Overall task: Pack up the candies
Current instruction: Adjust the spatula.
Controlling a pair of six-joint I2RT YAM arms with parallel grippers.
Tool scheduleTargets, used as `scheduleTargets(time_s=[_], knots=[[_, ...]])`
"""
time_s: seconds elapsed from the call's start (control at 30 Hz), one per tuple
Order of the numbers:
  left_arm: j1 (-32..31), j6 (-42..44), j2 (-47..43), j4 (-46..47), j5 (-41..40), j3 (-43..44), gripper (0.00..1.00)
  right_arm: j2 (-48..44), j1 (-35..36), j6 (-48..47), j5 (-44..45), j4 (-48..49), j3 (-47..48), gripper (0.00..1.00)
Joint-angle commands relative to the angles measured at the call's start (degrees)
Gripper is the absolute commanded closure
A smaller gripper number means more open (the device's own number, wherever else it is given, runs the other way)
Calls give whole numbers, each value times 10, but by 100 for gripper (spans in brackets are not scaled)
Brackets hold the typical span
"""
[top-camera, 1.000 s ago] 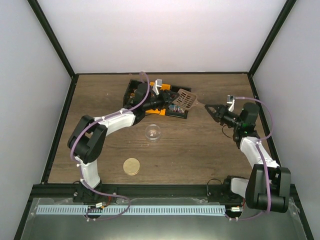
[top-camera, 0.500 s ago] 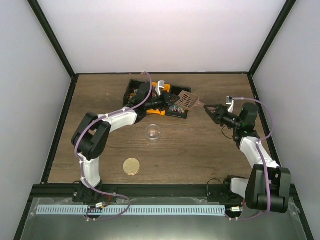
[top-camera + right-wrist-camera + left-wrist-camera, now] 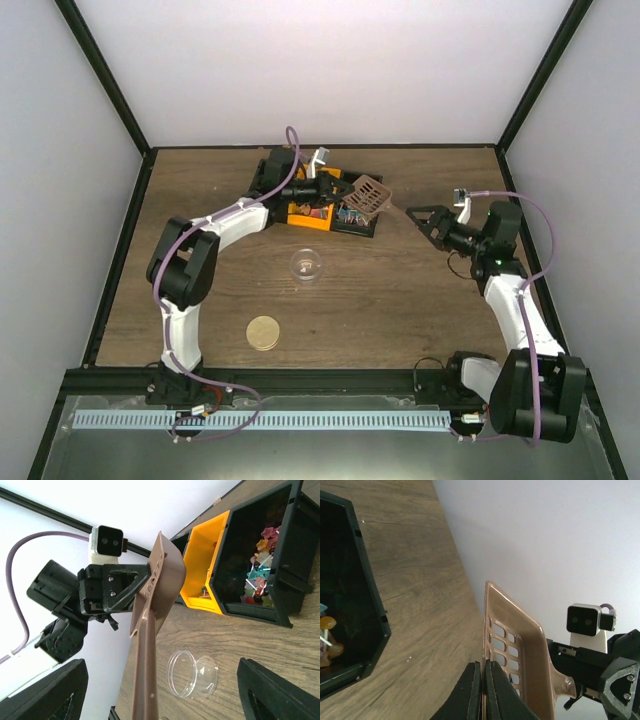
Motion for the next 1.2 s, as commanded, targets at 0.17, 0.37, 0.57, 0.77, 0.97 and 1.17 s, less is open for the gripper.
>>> scheduleTargets(time_s=[0.17, 0.37, 0.57, 0.77, 0.97, 1.17], knots=[[23, 93, 10, -59, 68, 38, 96, -22, -4, 60, -61, 61, -51, 20], [21, 97, 7, -59, 53, 31, 96, -12, -4, 115, -99, 130, -77, 27], [16, 100, 6, -55, 42, 26, 96, -4, 2, 153, -105, 175, -82, 42], [11, 96, 2, -38, 24, 17, 96, 4, 15, 165, -87, 191, -84, 46], [10, 87, 2, -24, 19, 11, 96, 10, 21, 183, -79, 213, -88, 57], [9, 91, 2, -24, 13, 9, 96, 19, 27, 189, -76, 218, -90, 65]])
